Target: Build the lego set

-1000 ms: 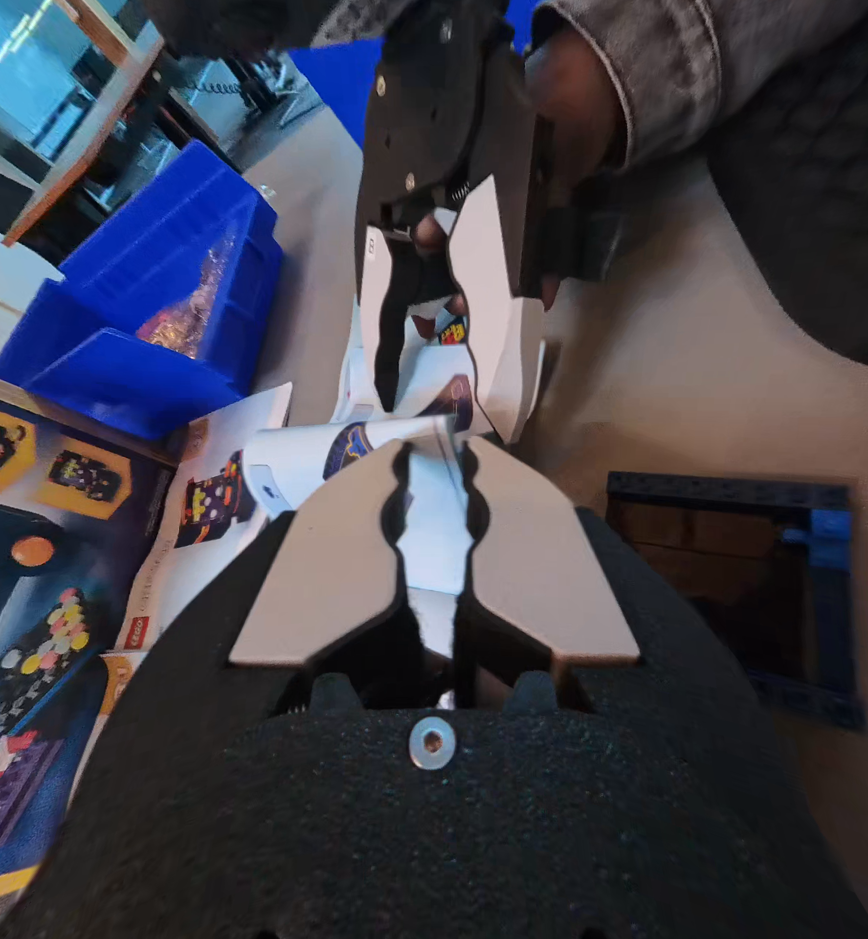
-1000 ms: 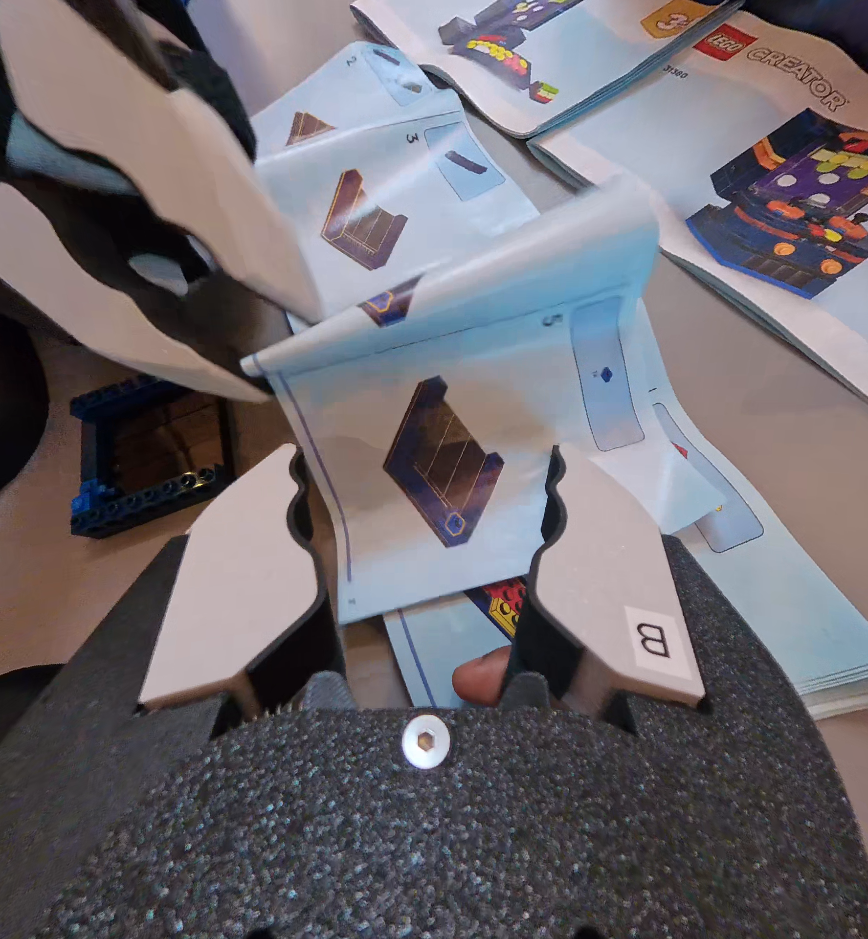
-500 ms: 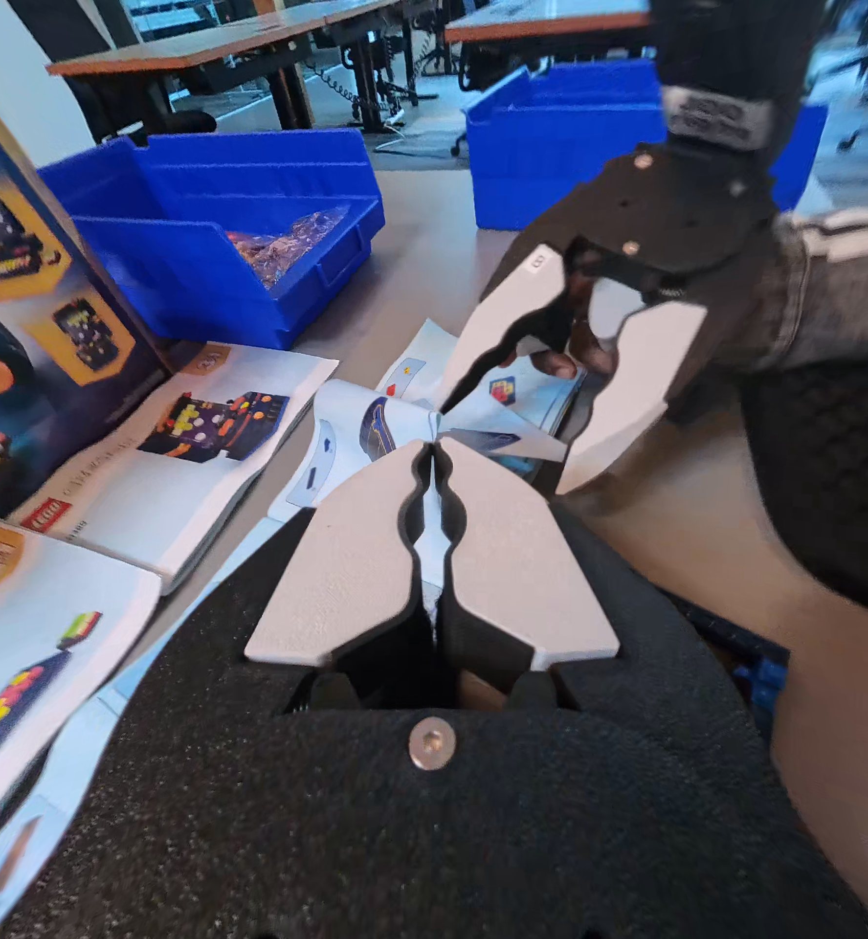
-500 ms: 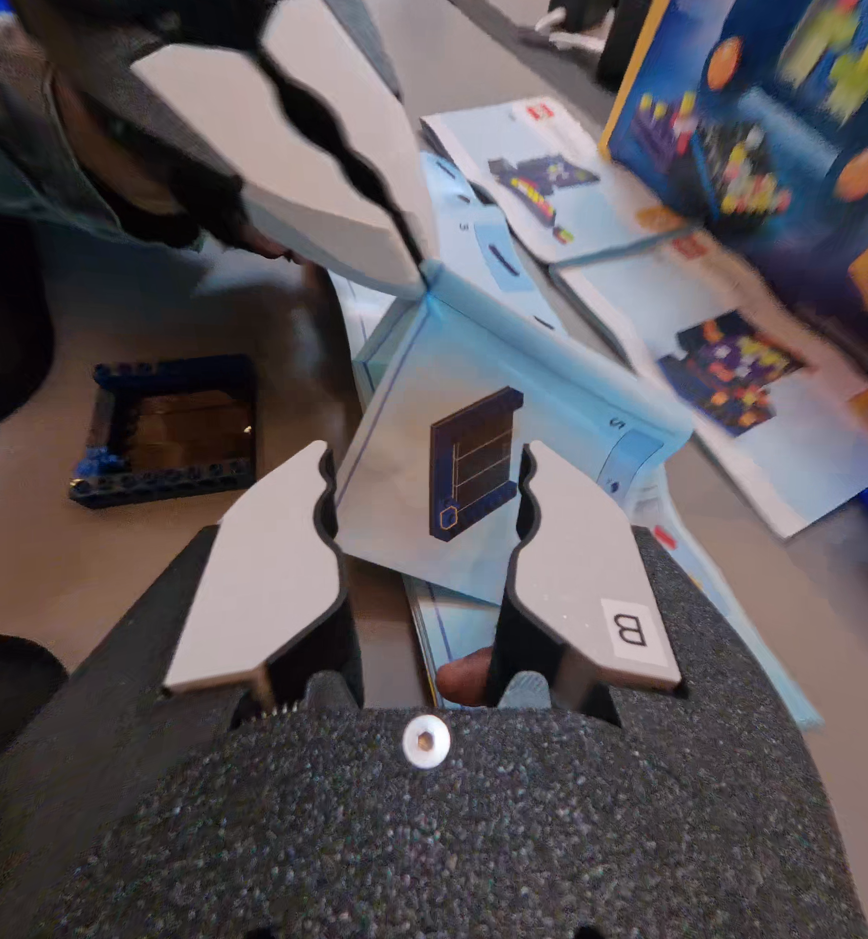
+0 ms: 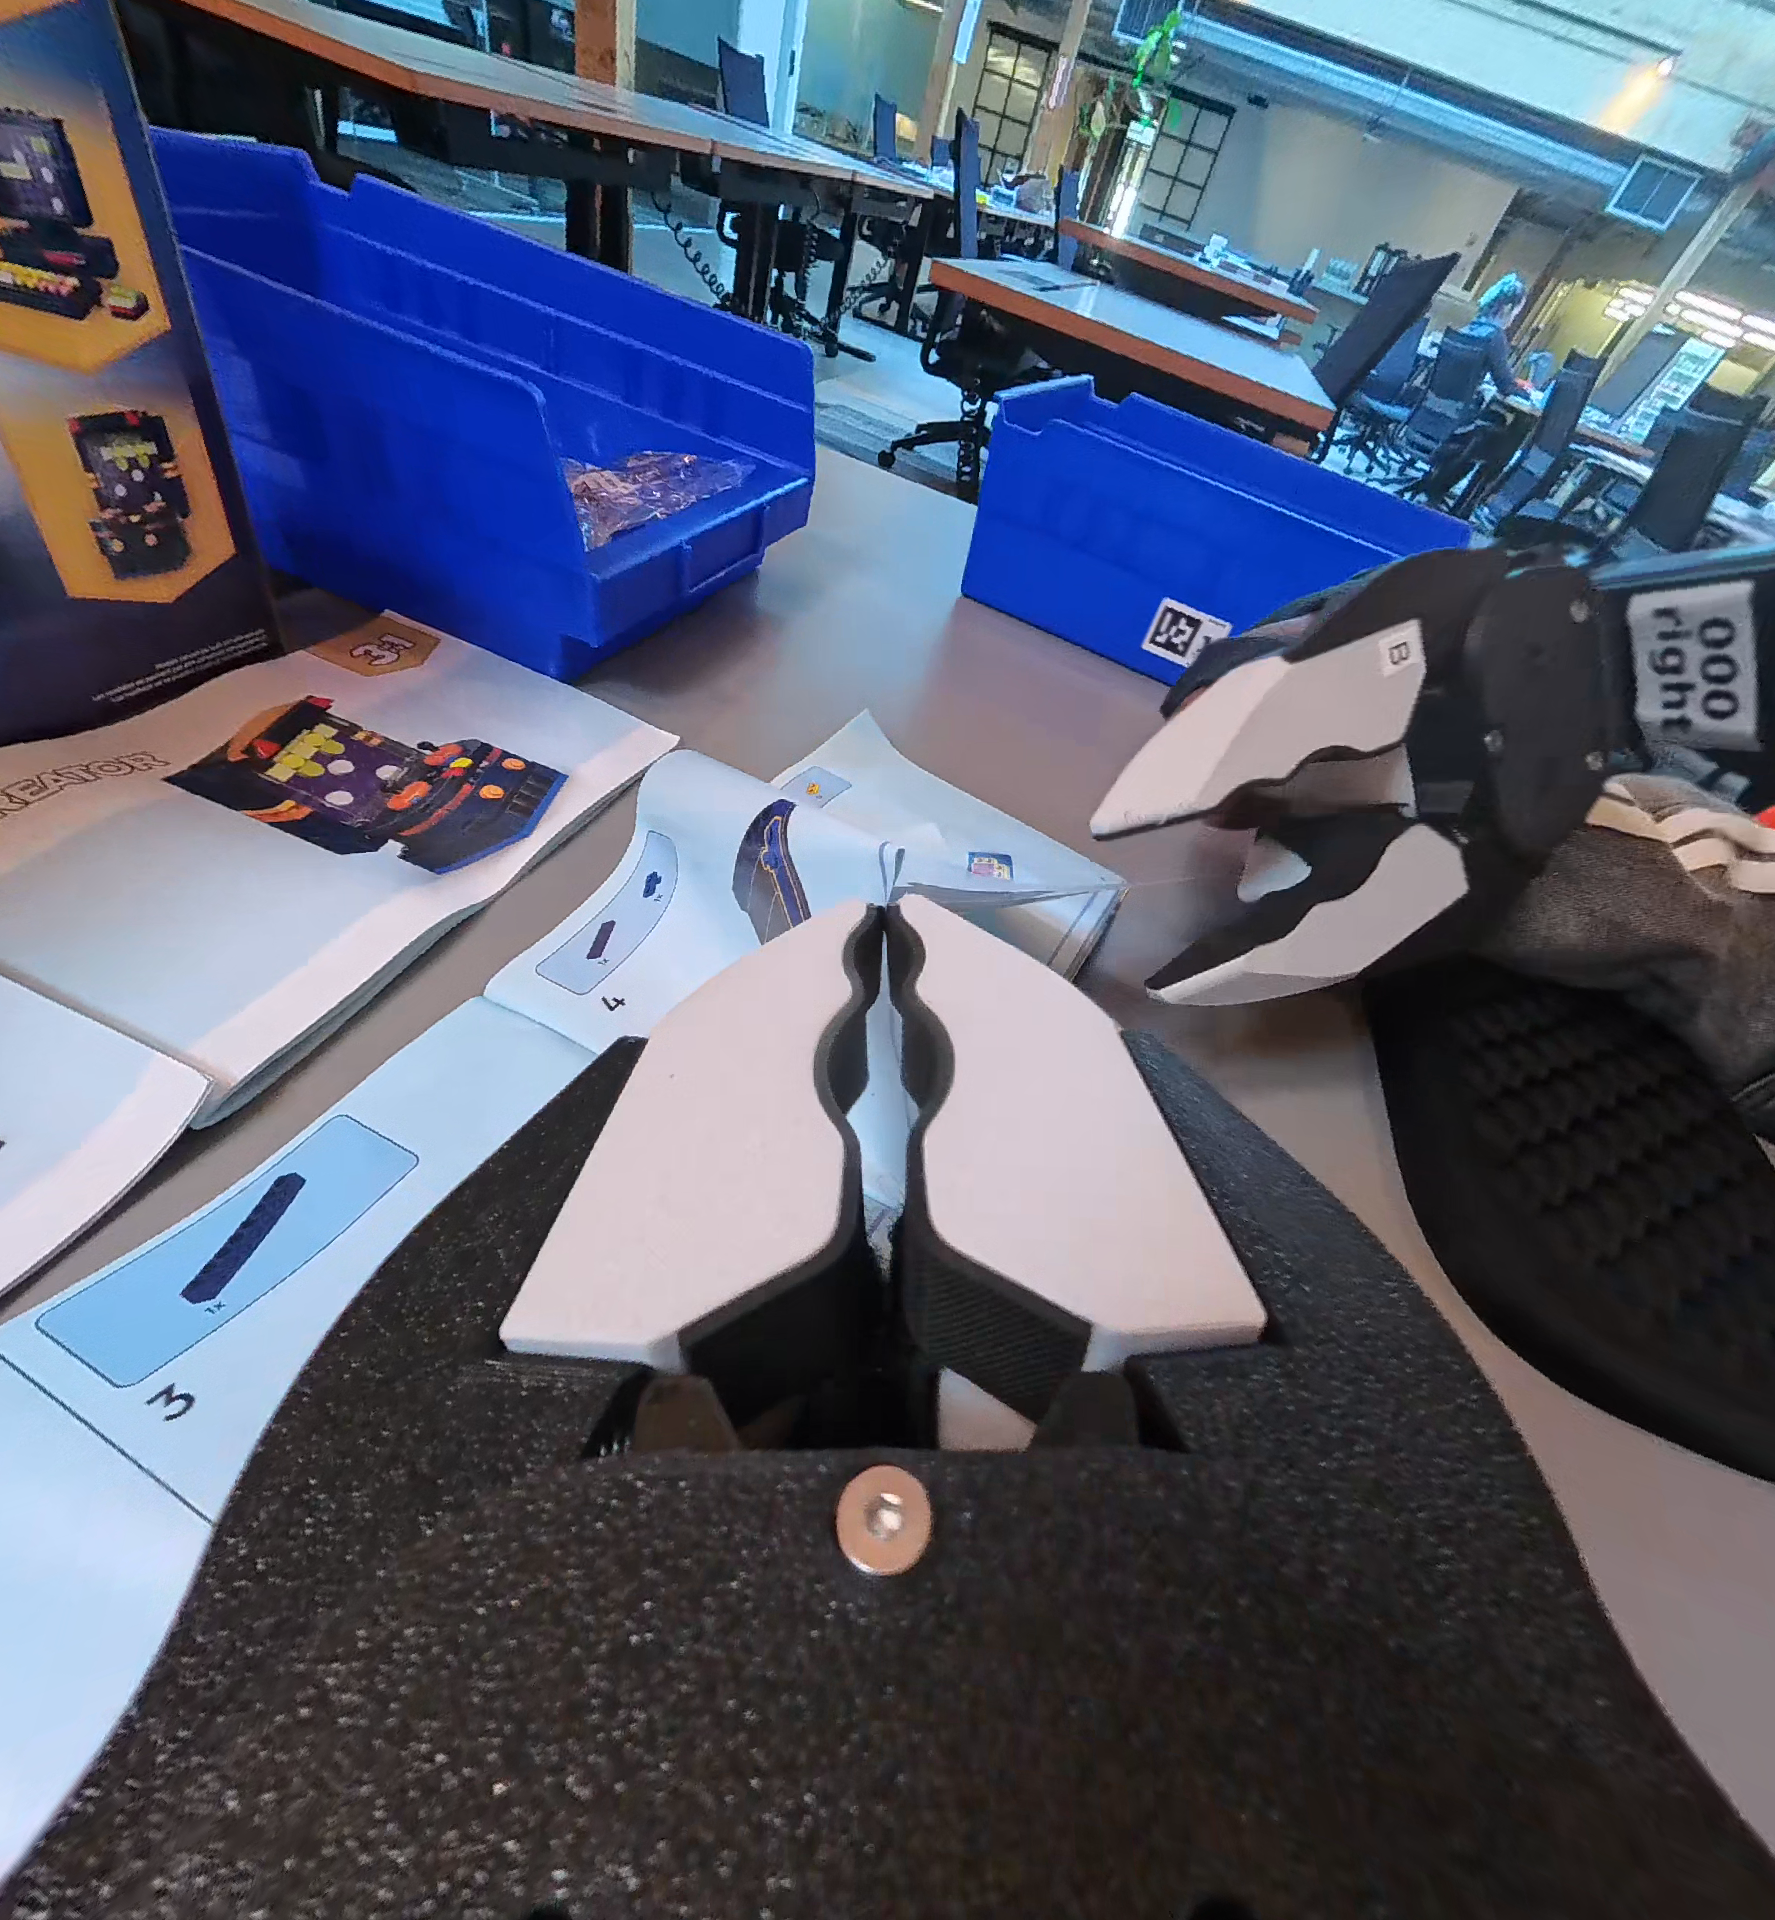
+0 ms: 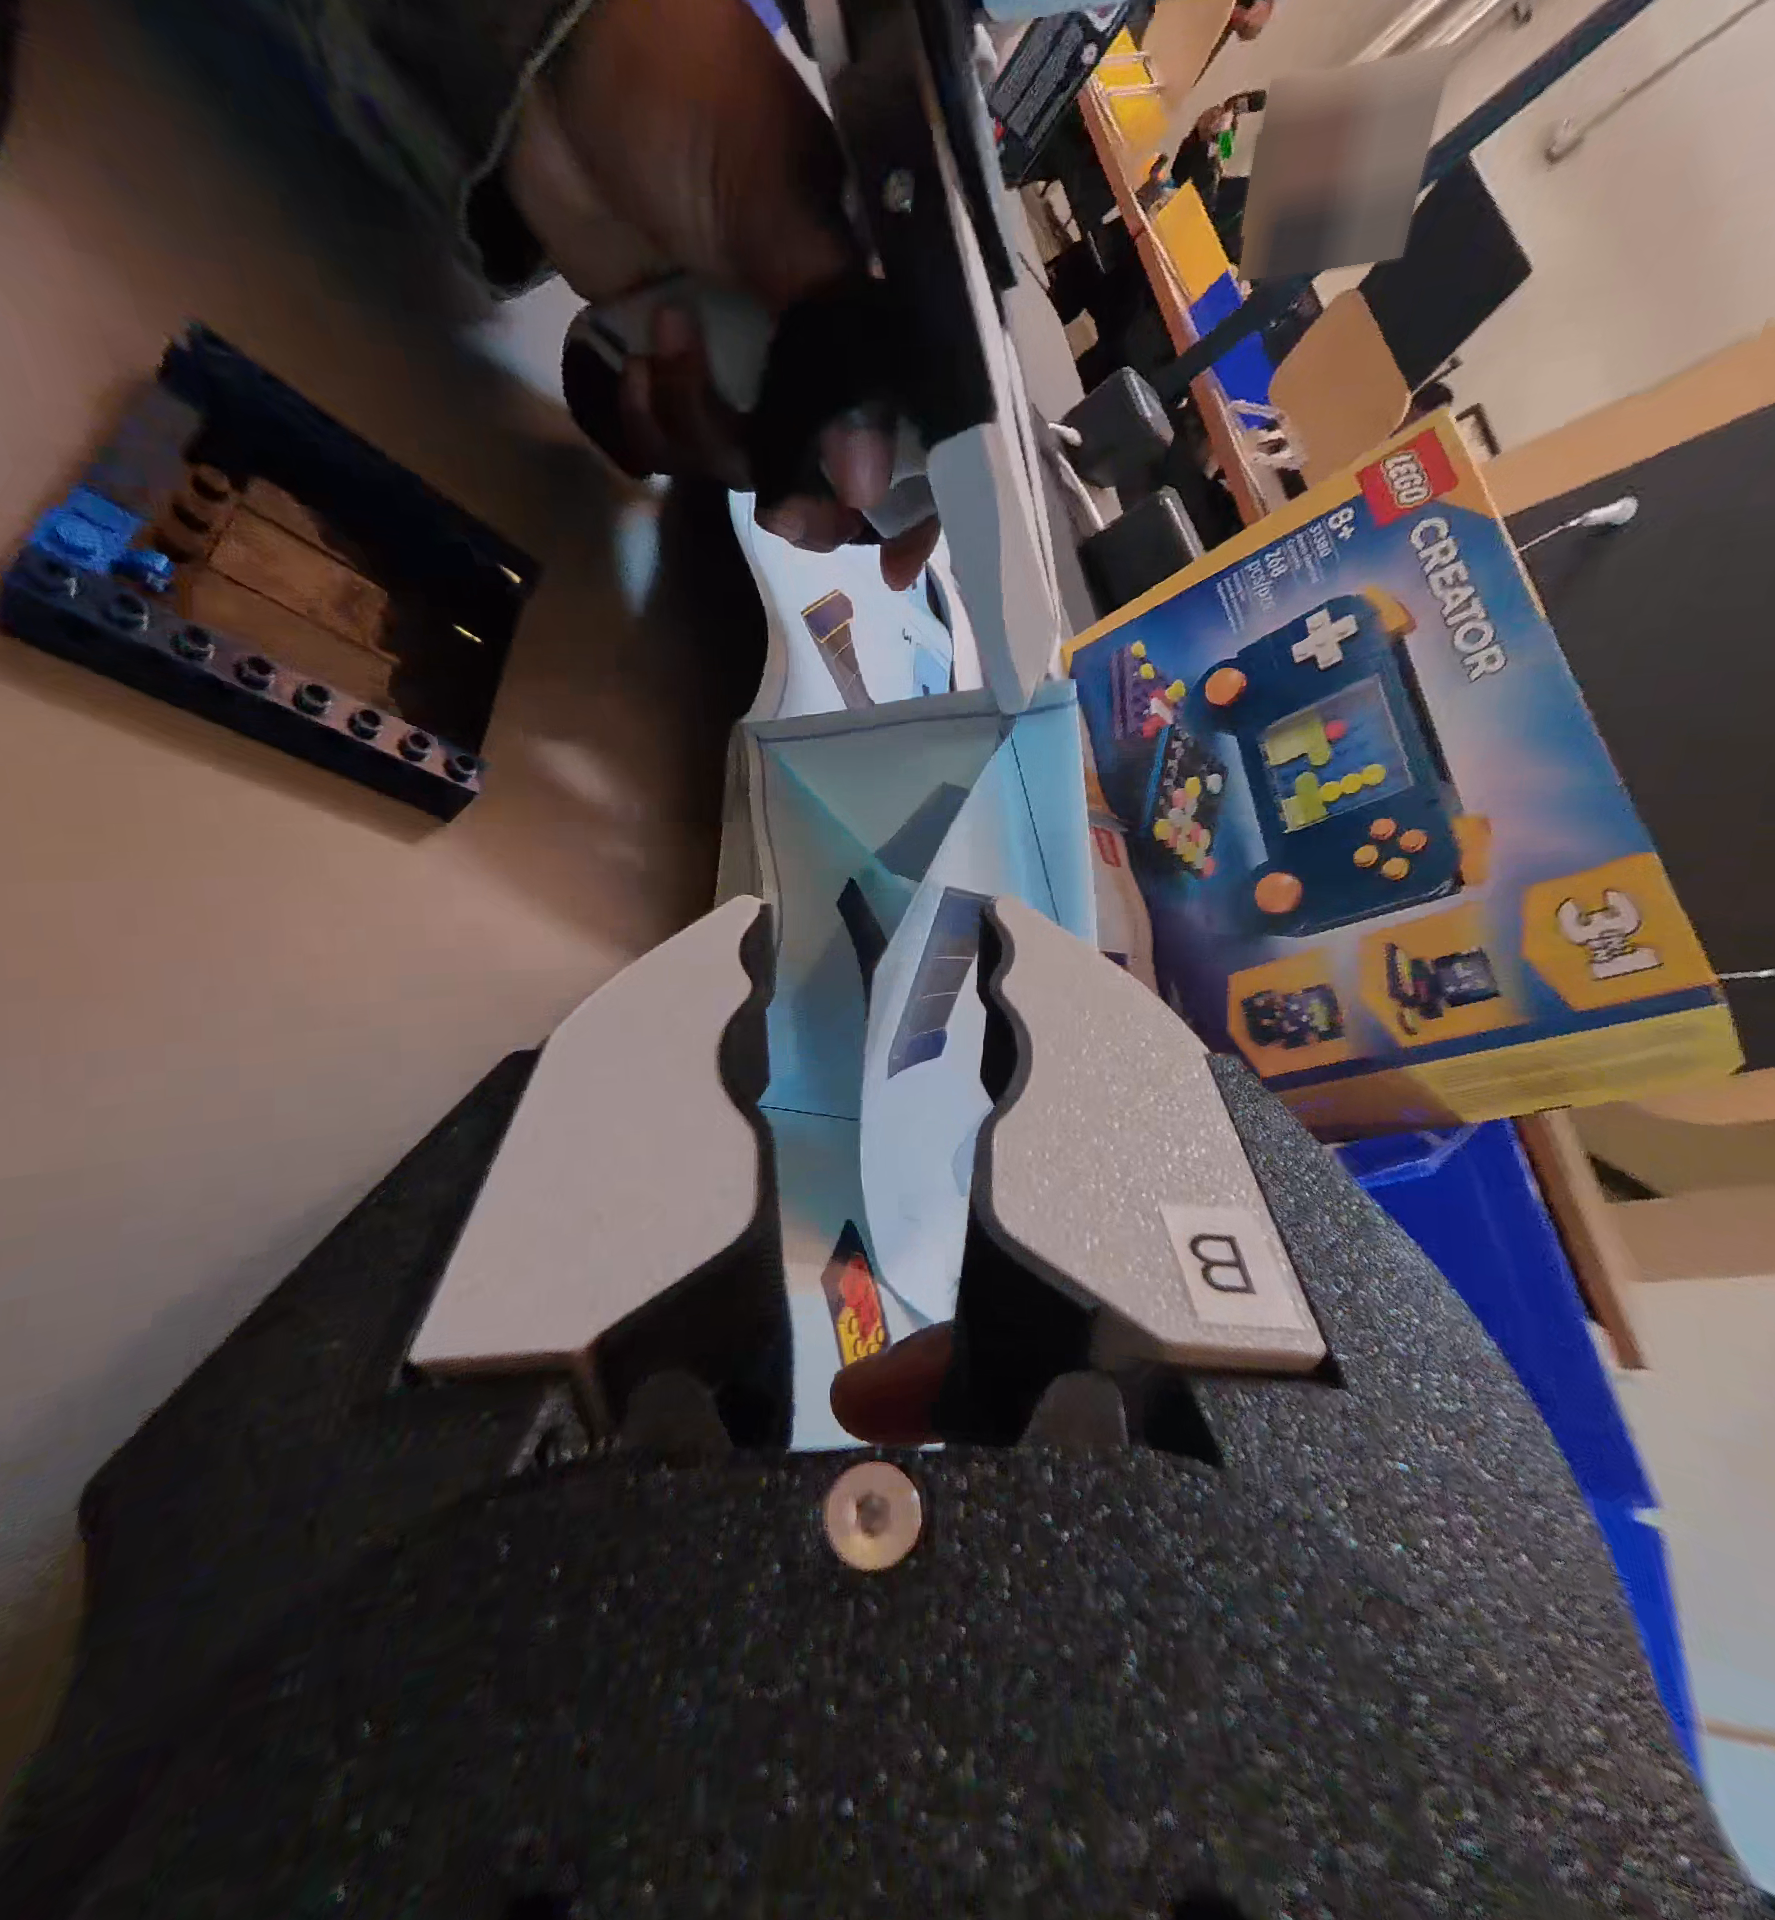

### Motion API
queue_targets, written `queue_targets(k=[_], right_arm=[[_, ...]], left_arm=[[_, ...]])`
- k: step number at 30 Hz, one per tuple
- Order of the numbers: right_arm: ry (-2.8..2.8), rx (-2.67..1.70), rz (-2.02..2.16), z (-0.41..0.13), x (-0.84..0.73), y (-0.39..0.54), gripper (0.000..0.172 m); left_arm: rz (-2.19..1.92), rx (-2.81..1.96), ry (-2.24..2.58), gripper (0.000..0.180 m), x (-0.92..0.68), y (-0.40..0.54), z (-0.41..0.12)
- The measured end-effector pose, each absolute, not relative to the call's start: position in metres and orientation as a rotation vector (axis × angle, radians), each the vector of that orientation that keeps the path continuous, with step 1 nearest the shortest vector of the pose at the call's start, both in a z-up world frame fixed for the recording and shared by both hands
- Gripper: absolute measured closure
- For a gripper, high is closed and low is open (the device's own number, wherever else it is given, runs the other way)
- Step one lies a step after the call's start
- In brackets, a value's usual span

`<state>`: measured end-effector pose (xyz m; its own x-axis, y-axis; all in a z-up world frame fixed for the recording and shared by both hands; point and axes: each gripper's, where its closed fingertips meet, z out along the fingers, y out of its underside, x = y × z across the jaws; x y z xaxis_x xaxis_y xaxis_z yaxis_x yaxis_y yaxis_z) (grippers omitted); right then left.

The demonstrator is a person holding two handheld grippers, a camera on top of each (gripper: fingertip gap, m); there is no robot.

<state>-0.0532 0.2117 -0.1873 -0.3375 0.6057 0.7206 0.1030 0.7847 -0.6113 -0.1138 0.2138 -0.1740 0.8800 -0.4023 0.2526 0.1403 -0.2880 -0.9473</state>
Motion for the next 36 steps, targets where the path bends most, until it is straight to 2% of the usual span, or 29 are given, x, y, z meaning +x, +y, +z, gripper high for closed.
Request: queue_targets(k=[5, 9, 18, 19, 22, 24, 29, 31, 32, 34, 36], right_arm=[[-1.833, -0.548, 0.705, -0.181, -0.048, 0.214, 0.141], [-1.804, -0.544, 0.723, -0.177, -0.046, 0.216, 0.156], [-1.746, -0.556, 0.728, -0.17, -0.047, 0.222, 0.172], [-1.728, -0.585, 0.764, -0.166, -0.047, 0.223, 0.172], [-1.635, -0.639, 0.86, -0.15, -0.045, 0.229, 0.172], [-1.598, -0.627, 0.863, -0.142, -0.043, 0.23, 0.172], [-1.621, -0.535, 0.783, -0.141, -0.045, 0.215, 0.172], [-1.622, -0.492, 0.798, -0.138, -0.044, 0.205, 0.172], [-1.618, -0.476, 0.818, -0.135, -0.043, 0.2, 0.172], [-1.595, -0.469, 0.835, -0.131, -0.042, 0.197, 0.172], [-1.575, -0.473, 0.838, -0.128, -0.042, 0.198, 0.172]], left_arm=[[-0.574, -1.775, 0.165, 0.18, -0.116, 0.214, -0.172], [-0.591, -1.766, 0.151, 0.18, -0.117, 0.213, -0.171], [-0.564, -1.772, 0.175, 0.178, -0.118, 0.213, -0.171], [-0.532, -1.766, 0.193, 0.172, -0.119, 0.214, -0.169], [-0.313, -1.747, 0.291, 0.126, -0.125, 0.213, -0.153], [-0.113, -1.737, 0.454, 0.119, -0.115, 0.211, -0.147], [0.237, -1.767, 0.779, 0.124, -0.074, 0.213, -0.166], [0.379, -1.773, 0.86, 0.146, -0.074, 0.214, -0.173], [0.478, -1.778, 0.905, 0.151, -0.078, 0.215, -0.177], [0.614, -1.757, 0.995, 0.149, -0.079, 0.214, -0.183], [0.603, -1.754, 1.0, 0.135, -0.073, 0.212, -0.184]])
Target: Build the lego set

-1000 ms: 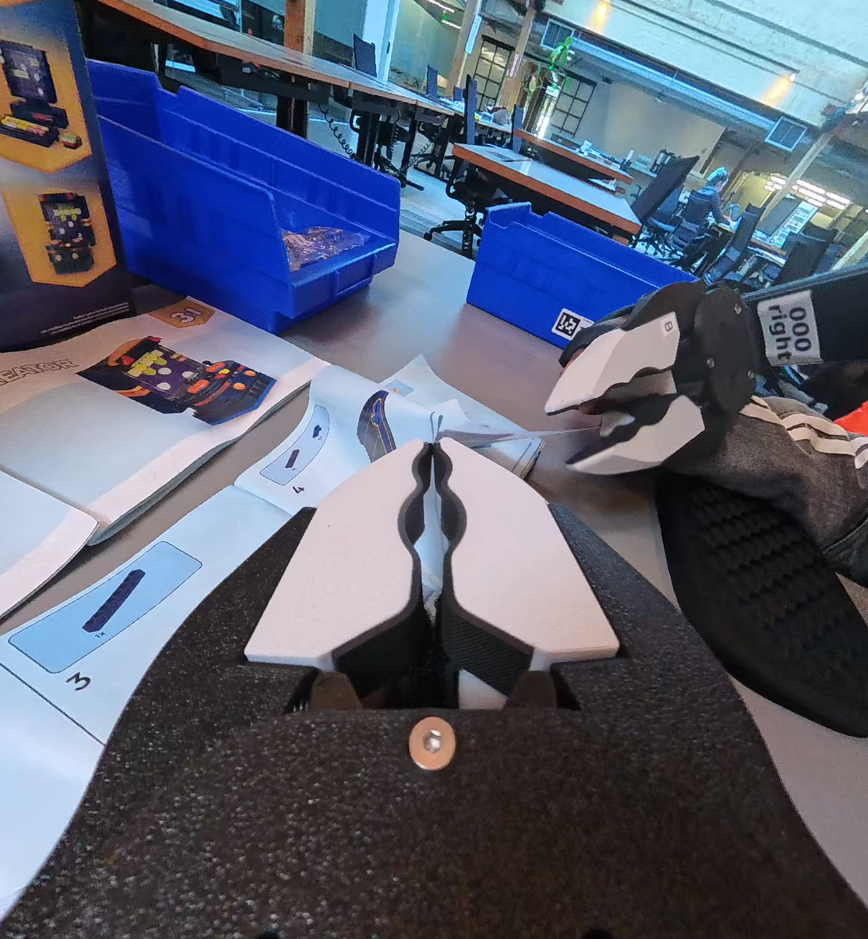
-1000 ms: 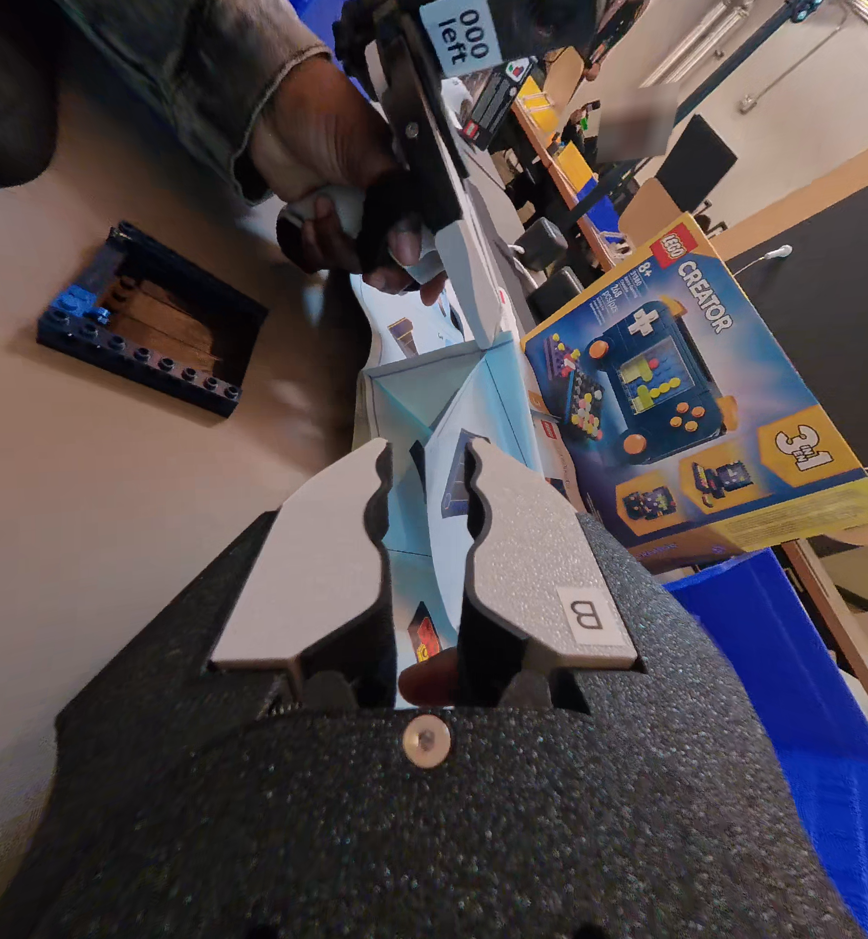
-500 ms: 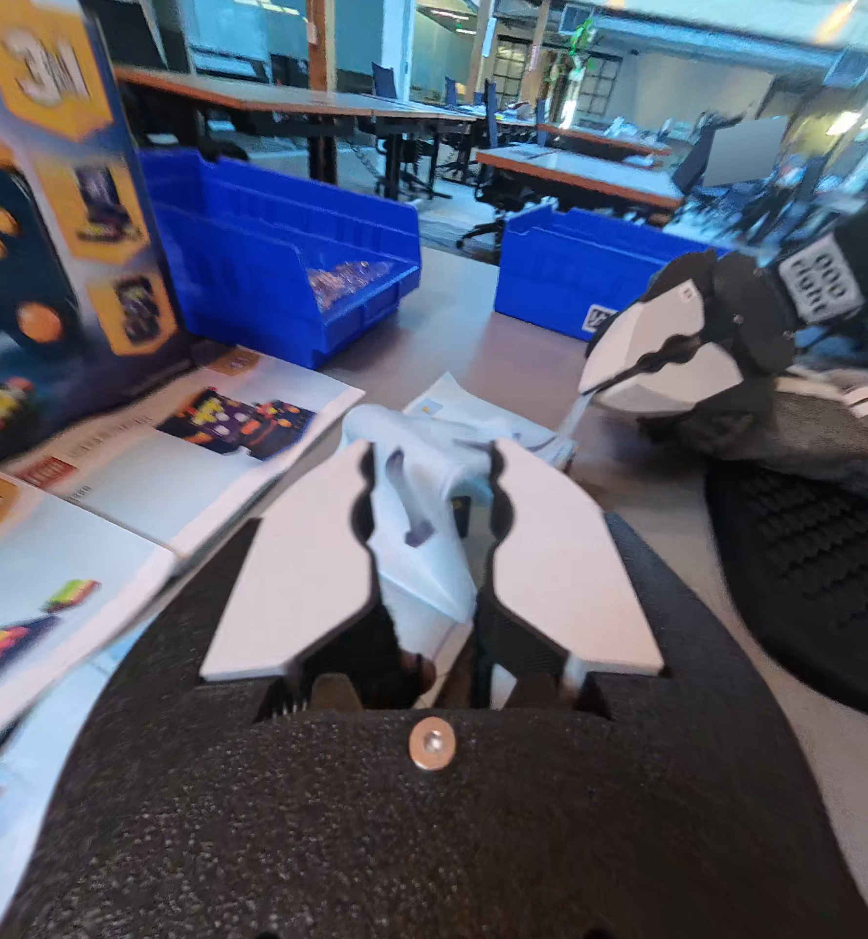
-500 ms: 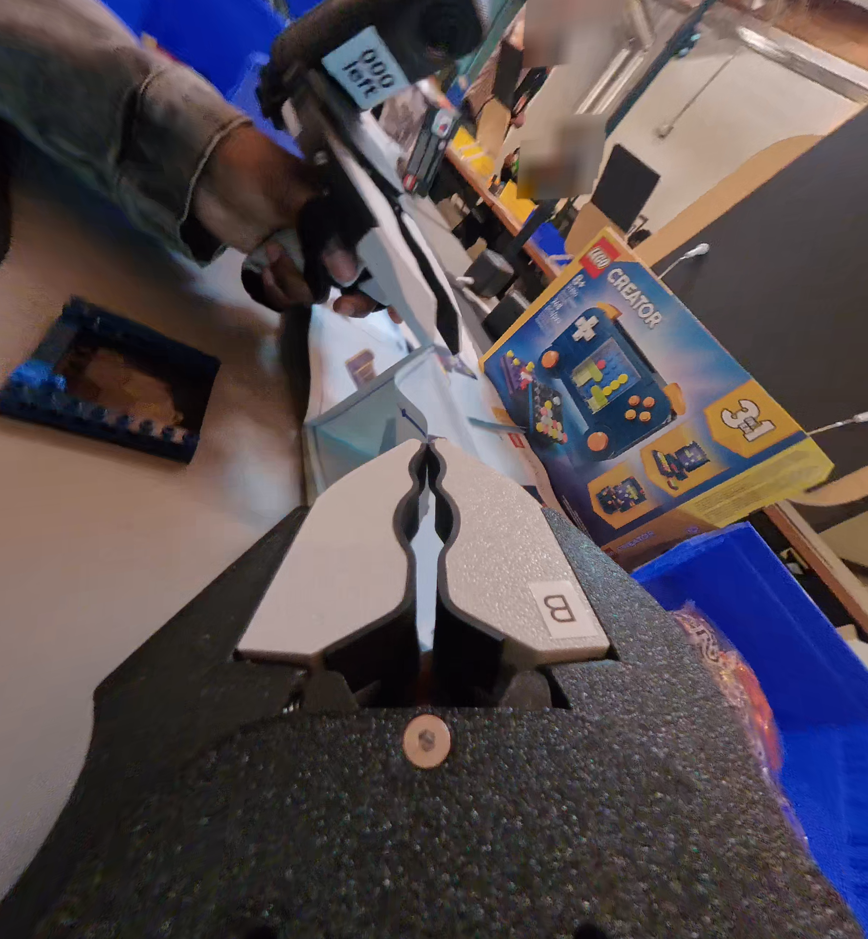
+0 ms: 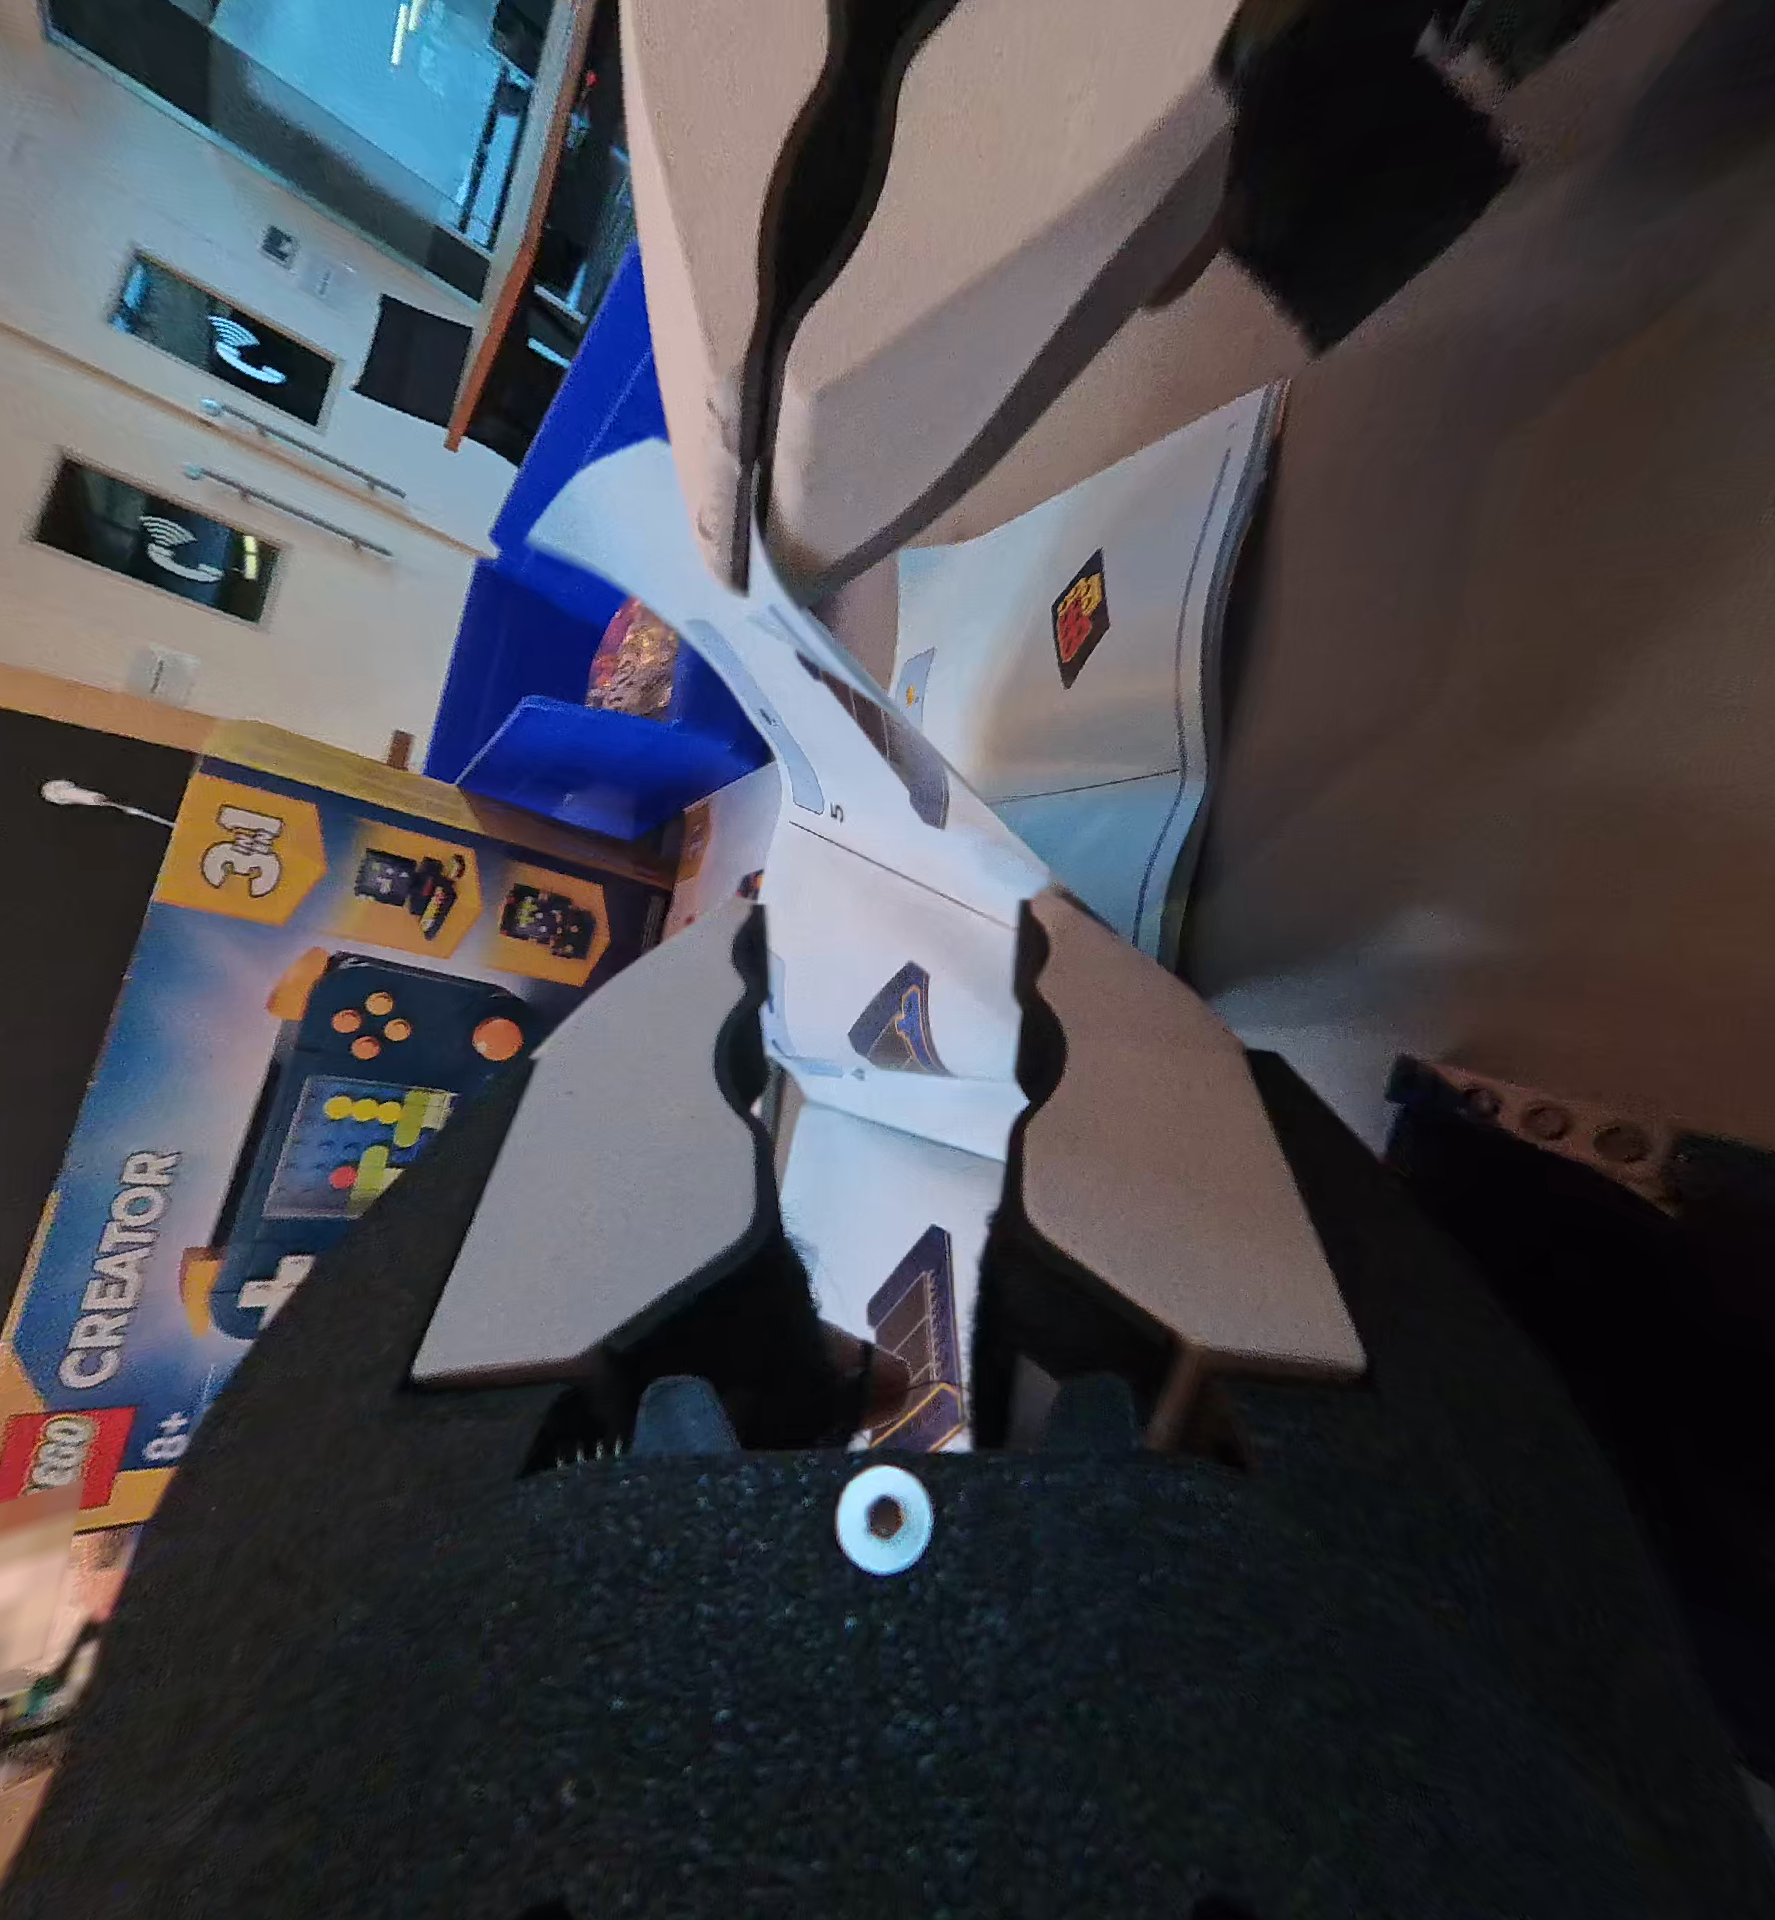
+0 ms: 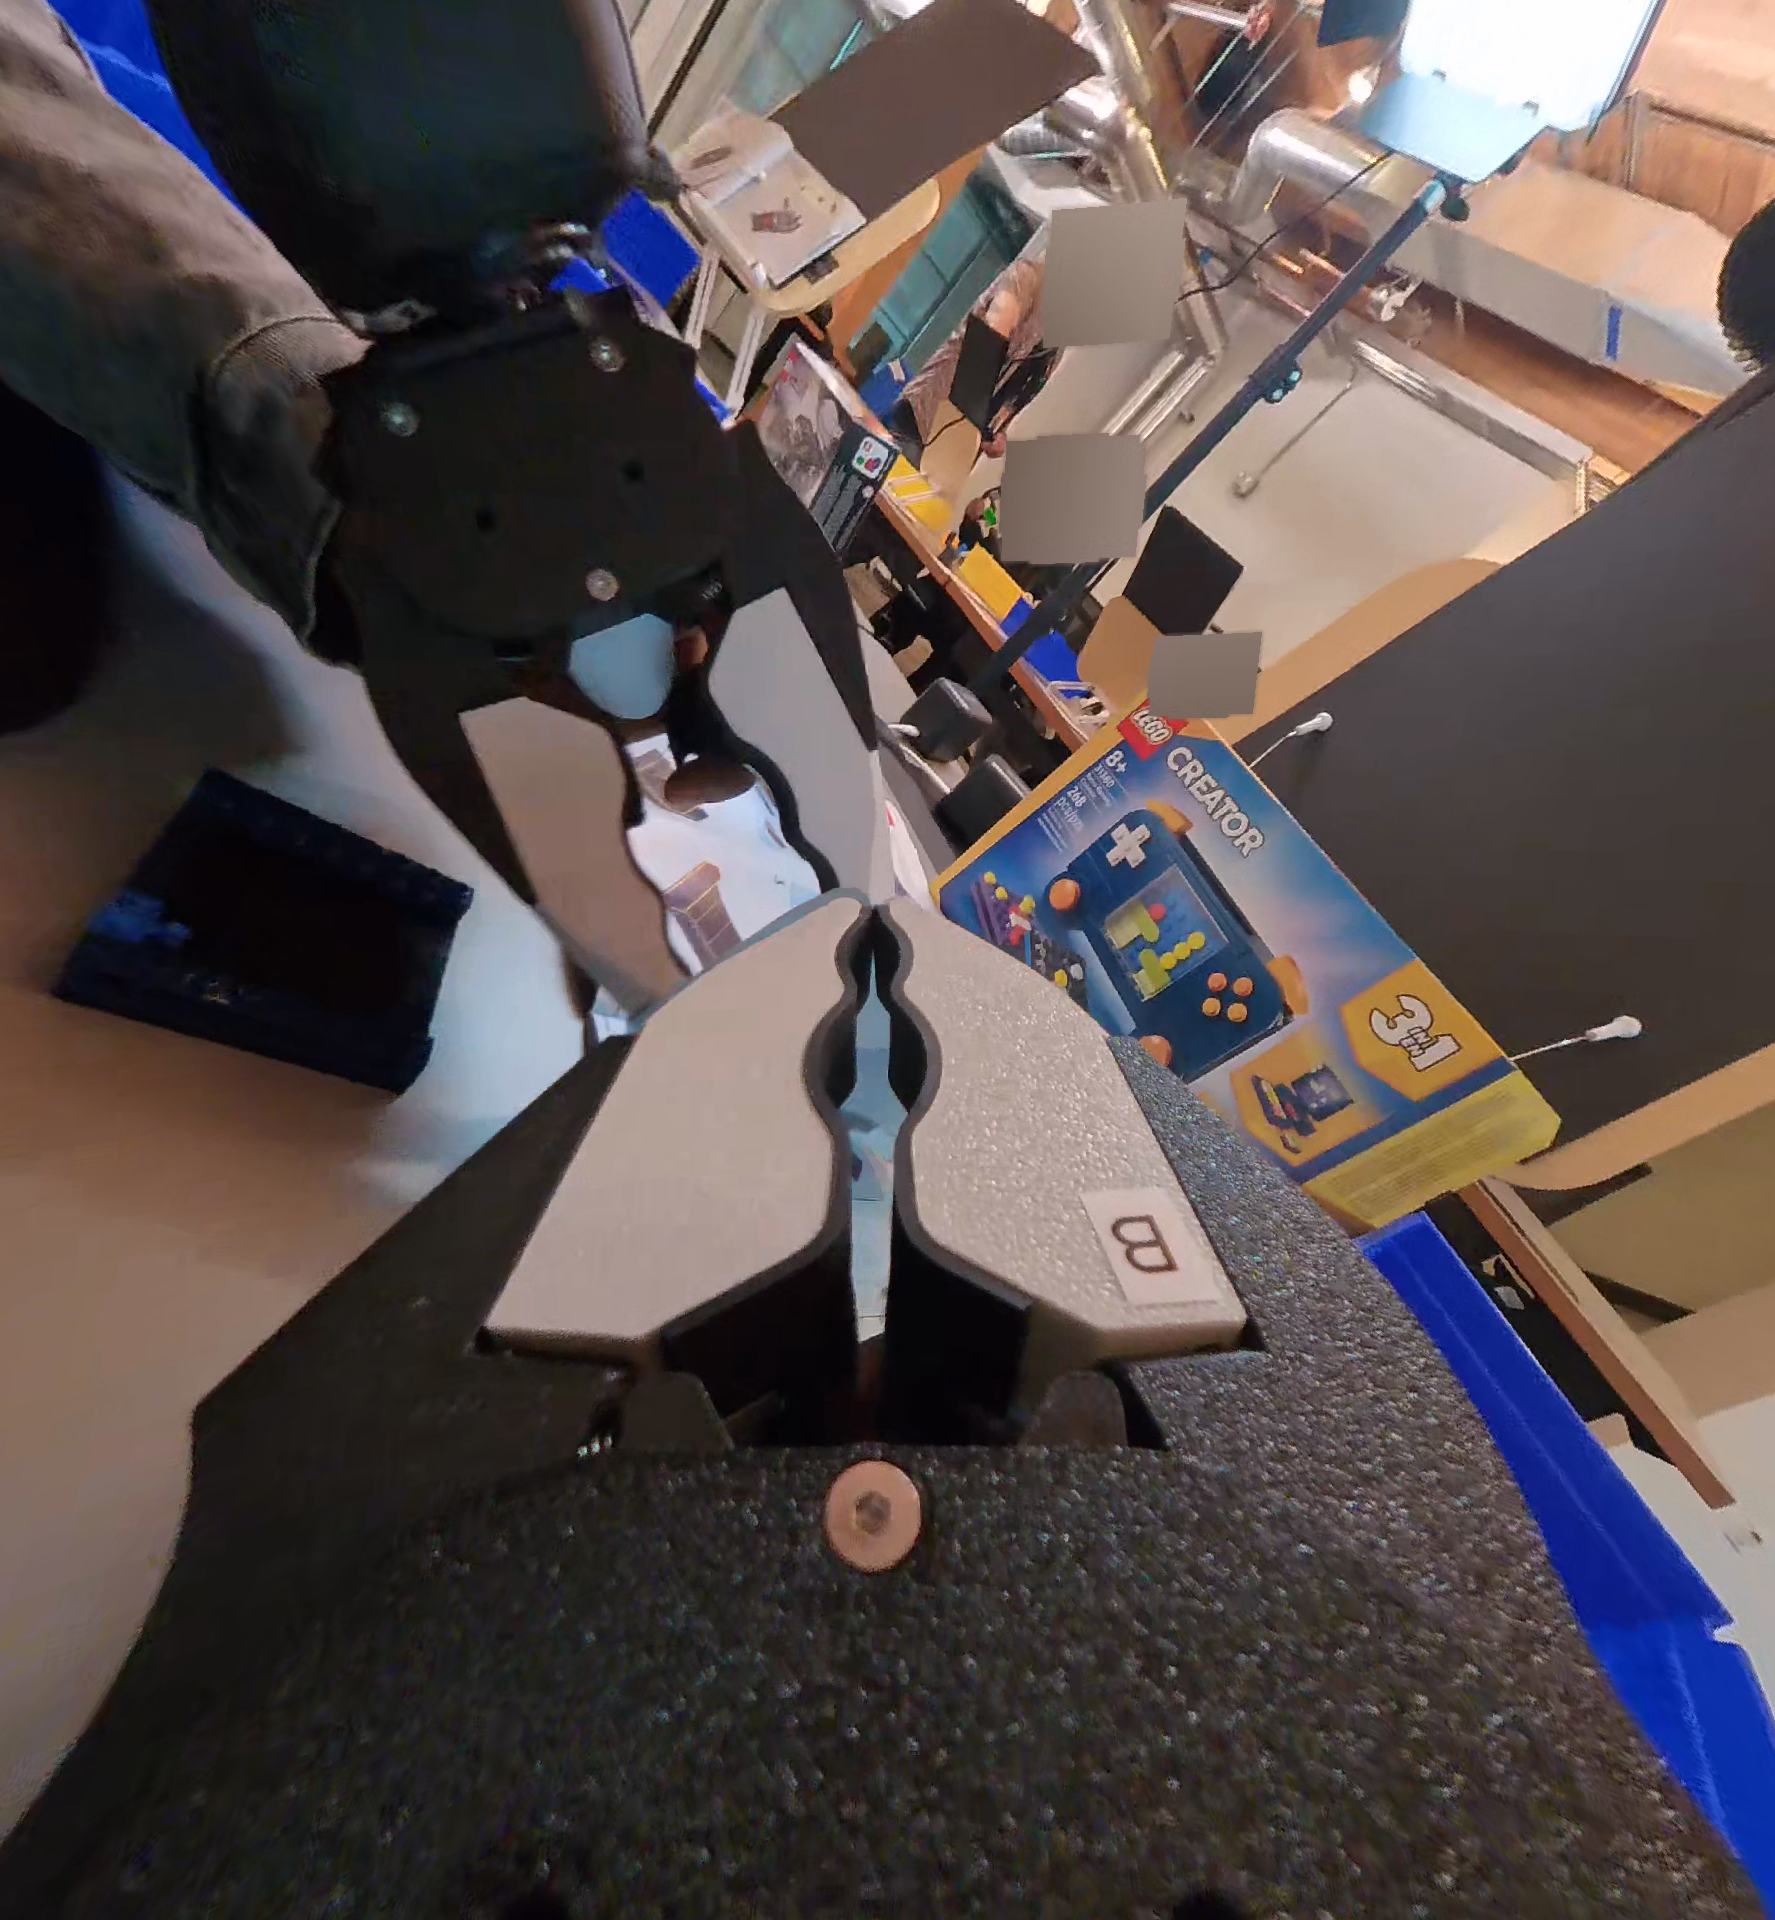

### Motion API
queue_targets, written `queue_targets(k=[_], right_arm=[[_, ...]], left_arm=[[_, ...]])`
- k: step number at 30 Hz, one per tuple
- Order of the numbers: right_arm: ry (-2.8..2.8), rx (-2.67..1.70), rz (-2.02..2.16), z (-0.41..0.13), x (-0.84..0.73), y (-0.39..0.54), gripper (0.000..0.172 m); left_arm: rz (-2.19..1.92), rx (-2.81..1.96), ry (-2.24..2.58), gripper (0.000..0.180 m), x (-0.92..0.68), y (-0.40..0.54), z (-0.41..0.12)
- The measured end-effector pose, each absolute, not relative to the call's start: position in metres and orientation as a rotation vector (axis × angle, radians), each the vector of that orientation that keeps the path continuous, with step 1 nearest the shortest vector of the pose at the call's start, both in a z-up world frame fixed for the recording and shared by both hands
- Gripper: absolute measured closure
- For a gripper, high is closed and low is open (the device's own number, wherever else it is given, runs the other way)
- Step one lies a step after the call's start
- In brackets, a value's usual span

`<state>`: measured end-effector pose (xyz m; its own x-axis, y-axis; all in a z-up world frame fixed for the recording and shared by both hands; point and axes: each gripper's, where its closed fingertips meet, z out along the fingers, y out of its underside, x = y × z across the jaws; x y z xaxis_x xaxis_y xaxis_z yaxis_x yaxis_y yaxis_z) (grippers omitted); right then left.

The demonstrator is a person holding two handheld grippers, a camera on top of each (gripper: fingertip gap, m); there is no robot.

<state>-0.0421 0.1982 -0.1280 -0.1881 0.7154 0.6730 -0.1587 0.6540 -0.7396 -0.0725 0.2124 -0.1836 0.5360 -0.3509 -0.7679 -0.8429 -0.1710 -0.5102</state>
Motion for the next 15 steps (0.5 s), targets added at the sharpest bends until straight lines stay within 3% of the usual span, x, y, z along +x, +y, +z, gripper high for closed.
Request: queue_targets(k=[2, 7, 12, 15], right_arm=[[-1.539, -0.504, 0.843, -0.125, -0.043, 0.204, 0.172], [-1.481, -0.52, 0.853, -0.116, -0.04, 0.21, 0.172], [-1.484, -0.387, 0.836, -0.108, -0.037, 0.186, 0.172], [-1.526, -0.325, 0.795, -0.112, -0.04, 0.171, 0.172]], left_arm=[[0.501, -1.783, 0.955, 0.117, -0.065, 0.209, -0.179], [0.125, -1.832, 0.813, 0.103, -0.042, 0.198, -0.157], [0.542, -1.787, 0.869, 0.134, -0.061, 0.202, -0.154], [0.674, -1.775, 0.899, 0.177, -0.064, 0.204, -0.166]])
